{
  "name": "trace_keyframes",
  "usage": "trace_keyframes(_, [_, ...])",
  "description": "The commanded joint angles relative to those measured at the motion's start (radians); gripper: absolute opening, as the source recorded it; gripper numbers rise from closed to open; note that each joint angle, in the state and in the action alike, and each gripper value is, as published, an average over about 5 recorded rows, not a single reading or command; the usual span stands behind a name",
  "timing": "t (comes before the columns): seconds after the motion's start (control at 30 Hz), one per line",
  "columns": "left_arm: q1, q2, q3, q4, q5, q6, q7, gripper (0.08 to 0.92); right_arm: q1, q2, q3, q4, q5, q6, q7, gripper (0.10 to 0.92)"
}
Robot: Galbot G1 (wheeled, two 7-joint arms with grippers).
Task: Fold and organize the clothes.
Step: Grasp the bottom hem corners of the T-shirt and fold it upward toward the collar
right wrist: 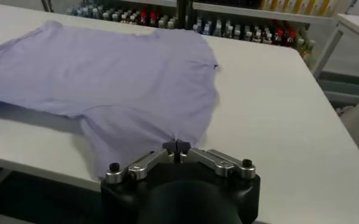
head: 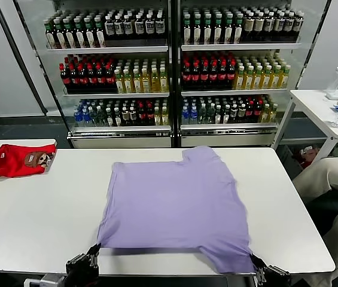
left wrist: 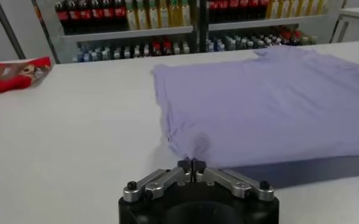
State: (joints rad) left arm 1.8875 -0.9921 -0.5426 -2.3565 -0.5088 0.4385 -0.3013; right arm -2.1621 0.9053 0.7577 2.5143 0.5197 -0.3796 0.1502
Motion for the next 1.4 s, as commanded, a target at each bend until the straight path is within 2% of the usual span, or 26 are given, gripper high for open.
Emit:
trace_keyframes(0.03, [0.077,0.051,-0.094,-0.086,-0.054,-0.004,-0.037,0.088,-0.007,-0.001,0.046,0.069,-0.004,0.005,-0.009,0.114])
trace_keyframes(0.13, [-0.056,0.055,-0.094,-0.019,-0.091,0.001,0.014,0.088,0.168,-0.011,0.003,0.019,0.026,-0.011,0.013,0.114])
trace_keyframes(0.3, [-0.294,0.016,-0.056,0.132,-0.101,-0.004,0.162,0.088,0.461,-0.026,-0.093,-0.103,0.061,-0.055,0.047,0.114])
trace_keyframes(0.47, [-0.419,-0.052,-0.011,0.251,-0.076,-0.002,0.209,0.088,0.596,-0.009,-0.200,-0.213,0.021,-0.064,0.059,0.114])
trace_keyframes(0.73, [-0.496,-0.085,0.029,0.330,-0.041,-0.001,0.253,0.088,0.768,0.025,-0.340,-0.346,-0.032,-0.081,0.069,0.114])
trace_keyframes(1.0, [-0.552,-0.079,0.030,0.417,-0.036,0.009,0.283,0.088,0.859,0.043,-0.410,-0.436,-0.072,-0.081,0.066,0.114])
trace_keyframes(1.4, [-0.570,-0.085,0.054,0.441,0.032,0.035,0.286,0.088,0.956,0.094,-0.496,-0.555,-0.115,-0.083,0.060,0.117])
